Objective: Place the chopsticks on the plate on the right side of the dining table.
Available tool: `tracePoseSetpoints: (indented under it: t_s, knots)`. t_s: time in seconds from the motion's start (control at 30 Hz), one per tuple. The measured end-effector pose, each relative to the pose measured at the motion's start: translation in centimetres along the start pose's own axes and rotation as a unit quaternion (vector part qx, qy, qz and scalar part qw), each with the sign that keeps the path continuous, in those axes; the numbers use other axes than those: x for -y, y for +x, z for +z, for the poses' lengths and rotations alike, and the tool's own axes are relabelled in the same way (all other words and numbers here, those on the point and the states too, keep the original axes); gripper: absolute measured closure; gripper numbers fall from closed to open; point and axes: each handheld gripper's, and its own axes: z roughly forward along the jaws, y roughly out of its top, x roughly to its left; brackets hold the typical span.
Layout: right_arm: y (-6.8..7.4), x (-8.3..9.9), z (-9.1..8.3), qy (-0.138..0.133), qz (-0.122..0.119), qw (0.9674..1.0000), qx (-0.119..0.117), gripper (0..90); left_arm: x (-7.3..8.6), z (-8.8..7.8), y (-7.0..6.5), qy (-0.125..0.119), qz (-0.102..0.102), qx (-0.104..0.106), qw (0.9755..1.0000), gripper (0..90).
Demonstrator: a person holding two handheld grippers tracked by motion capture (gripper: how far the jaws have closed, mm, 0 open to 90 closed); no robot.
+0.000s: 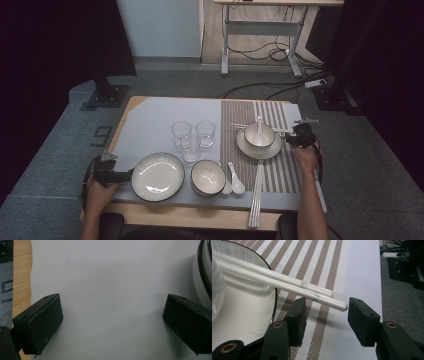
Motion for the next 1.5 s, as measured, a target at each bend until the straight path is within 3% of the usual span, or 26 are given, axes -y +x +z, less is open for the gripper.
tracePoseSetpoints:
  t_s: [0.43, 0.57, 0.87, 1.5]
  knots:
    - [0.4, 0.1, 0.1, -0.011, -0.008, 0.9999, -0.008, 48.3, 0.0, 0.0, 0.0, 0.000, 0.000, 0.000, 1.0000, 2.4]
    - [0.3, 0.5, -0.2, -0.010, -0.006, 0.9999, 0.001, 48.6, 0.0, 0.0, 0.0, 0.000, 0.000, 0.000, 1.0000, 2.4]
    - [0.2, 1.1, -0.6, -0.015, -0.007, 0.9999, -0.002, 60.1, 0.0, 0.0, 0.0, 0.000, 0.000, 0.000, 1.0000, 2.4]
    - [0.6, 0.7, -0.4, -0.013, -0.017, 0.9996, -0.015, 59.1, 0.0, 0.0, 0.0, 0.000, 0.000, 0.000, 1.0000, 2.4]
